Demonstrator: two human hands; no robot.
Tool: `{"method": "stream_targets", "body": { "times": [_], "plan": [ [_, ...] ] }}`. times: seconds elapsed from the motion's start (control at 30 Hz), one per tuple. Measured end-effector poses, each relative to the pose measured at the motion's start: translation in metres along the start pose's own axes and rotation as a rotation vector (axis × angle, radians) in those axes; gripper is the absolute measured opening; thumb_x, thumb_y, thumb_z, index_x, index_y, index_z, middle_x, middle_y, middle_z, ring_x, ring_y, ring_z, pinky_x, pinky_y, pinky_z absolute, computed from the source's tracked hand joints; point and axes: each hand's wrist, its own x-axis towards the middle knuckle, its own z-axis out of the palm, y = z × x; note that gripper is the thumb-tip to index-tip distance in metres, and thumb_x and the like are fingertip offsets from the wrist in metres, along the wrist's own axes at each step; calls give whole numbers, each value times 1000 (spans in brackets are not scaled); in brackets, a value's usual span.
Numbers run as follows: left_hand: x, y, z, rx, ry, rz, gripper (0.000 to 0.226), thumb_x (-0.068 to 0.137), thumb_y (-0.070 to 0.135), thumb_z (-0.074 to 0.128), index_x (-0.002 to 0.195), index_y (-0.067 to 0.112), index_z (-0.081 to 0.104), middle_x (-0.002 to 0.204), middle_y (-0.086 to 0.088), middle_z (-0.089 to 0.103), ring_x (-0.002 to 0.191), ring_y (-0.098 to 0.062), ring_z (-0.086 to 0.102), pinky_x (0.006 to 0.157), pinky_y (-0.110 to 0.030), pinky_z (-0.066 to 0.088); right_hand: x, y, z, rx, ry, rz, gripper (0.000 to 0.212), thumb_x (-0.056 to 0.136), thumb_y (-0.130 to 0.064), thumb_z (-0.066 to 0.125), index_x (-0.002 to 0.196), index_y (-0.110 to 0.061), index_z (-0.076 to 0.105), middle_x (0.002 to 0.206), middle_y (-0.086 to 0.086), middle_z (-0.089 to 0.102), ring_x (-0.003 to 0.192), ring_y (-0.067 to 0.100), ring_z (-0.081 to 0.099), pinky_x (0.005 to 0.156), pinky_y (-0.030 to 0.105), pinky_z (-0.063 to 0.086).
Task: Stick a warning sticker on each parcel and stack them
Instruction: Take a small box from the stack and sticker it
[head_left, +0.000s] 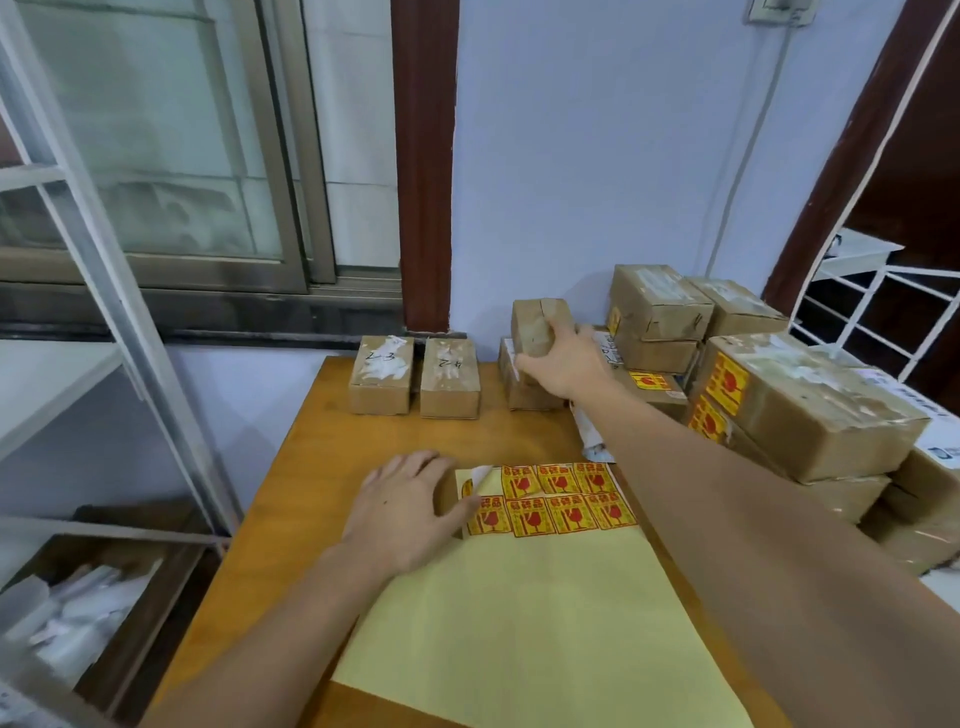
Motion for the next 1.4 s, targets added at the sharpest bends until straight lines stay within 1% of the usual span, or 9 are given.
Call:
{"method": "stream_targets", "body": {
  "times": [0.13,0.27,0.37,0.53,0.77,1.03,1.17,1.23,1.4],
  "plan": [
    [3,-4,3,0,8,3,75,92,83,25,154,41,34,159,17,35,146,-10,28,121,-41,21,18,-1,9,-44,0,-3,89,86,-76,47,155,-22,31,151,16,32,129,42,48,100,52,50],
    [4,-5,4,-12,18,2,72,94,81,28,154,41,35,158,18,36,146,-8,26,121,-38,20,24,1,16,-167,-24,-59,75,95,-69,41,152,-20,40,160,14,24,142,40,33,110,56,40],
    [4,-5,5,-17,18,0,72,94,80,28,153,40,37,157,17,36,146,-8,27,121,-38,21,22,1,17,-254,-43,-107,74,98,-67,39,153,-18,37,161,14,29,148,37,23,116,54,31],
    [4,-7,1,-86,29,6,67,96,75,33,150,37,44,153,16,42,142,-10,33,118,-38,27,-5,-15,13,-269,101,-283,70,101,-60,41,153,-12,39,162,14,31,152,32,21,124,45,18],
    [4,-27,-22,-330,36,-28,58,98,66,45,146,34,51,144,15,48,135,-9,42,112,-38,40,-57,-39,22,-83,5,-466,59,103,-51,43,154,-20,38,162,8,31,149,28,29,118,43,31],
    [49,-62,-70,-252,179,-62,49,102,55,50,143,29,54,150,11,46,140,-13,41,114,-35,37,-34,-68,31,-66,-102,-342,70,97,-58,50,153,-18,38,153,11,43,137,31,44,110,45,42],
    [97,-81,-73,-287,207,-155,60,99,60,48,150,27,48,159,5,37,144,-21,36,117,-40,34,-10,-82,47,-18,-181,-248,80,89,-69,52,152,-21,38,151,12,43,136,34,44,106,46,43],
    [119,-84,-70,-316,210,-216,63,99,63,45,152,29,43,163,2,31,147,-25,32,116,-43,33,-3,-87,61,18,-221,-195,88,84,-73,55,154,-23,35,155,12,37,136,36,43,105,46,42],
    [159,-83,-55,-280,132,-330,78,95,75,34,161,32,26,170,-1,17,154,-28,20,119,-49,28,9,-85,92,40,-293,-162,107,83,-79,52,162,-20,11,170,5,-5,147,36,31,113,46,35]
  ]
}}
